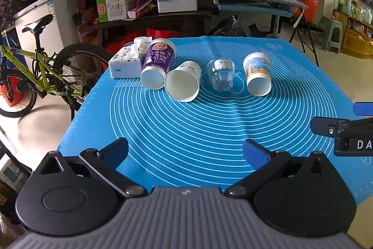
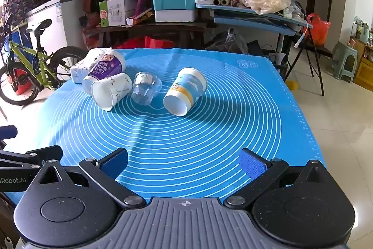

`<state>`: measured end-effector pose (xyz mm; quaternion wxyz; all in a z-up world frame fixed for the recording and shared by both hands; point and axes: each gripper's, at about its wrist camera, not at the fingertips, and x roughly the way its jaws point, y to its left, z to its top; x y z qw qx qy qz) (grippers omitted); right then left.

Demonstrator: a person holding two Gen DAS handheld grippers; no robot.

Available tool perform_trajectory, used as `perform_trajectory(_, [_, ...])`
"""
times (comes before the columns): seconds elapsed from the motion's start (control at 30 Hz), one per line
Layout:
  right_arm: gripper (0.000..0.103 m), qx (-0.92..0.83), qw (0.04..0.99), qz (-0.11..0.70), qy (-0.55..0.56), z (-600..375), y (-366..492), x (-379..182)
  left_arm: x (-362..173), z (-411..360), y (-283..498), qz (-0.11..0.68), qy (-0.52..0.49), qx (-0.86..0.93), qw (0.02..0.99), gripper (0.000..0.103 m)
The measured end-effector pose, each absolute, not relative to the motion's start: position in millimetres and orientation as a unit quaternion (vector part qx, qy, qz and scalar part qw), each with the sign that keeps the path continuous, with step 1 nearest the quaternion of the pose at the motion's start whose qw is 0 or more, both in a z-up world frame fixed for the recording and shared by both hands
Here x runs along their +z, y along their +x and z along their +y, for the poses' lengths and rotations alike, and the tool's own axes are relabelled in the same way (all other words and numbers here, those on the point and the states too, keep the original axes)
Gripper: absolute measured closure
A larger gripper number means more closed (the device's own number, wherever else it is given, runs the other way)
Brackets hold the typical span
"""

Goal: Flip cup upside down

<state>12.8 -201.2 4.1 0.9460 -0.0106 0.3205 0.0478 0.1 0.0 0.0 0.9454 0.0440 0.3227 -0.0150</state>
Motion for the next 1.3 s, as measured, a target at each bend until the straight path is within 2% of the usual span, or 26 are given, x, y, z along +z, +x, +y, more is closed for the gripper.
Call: perform_trajectory(1.3, [0.0,0.05,0.945,0.323,-0.012,-198.1,12.0,0.6,0.0,-5.3,-1.7,0.323,0.043,-0.031,0.945,0.001])
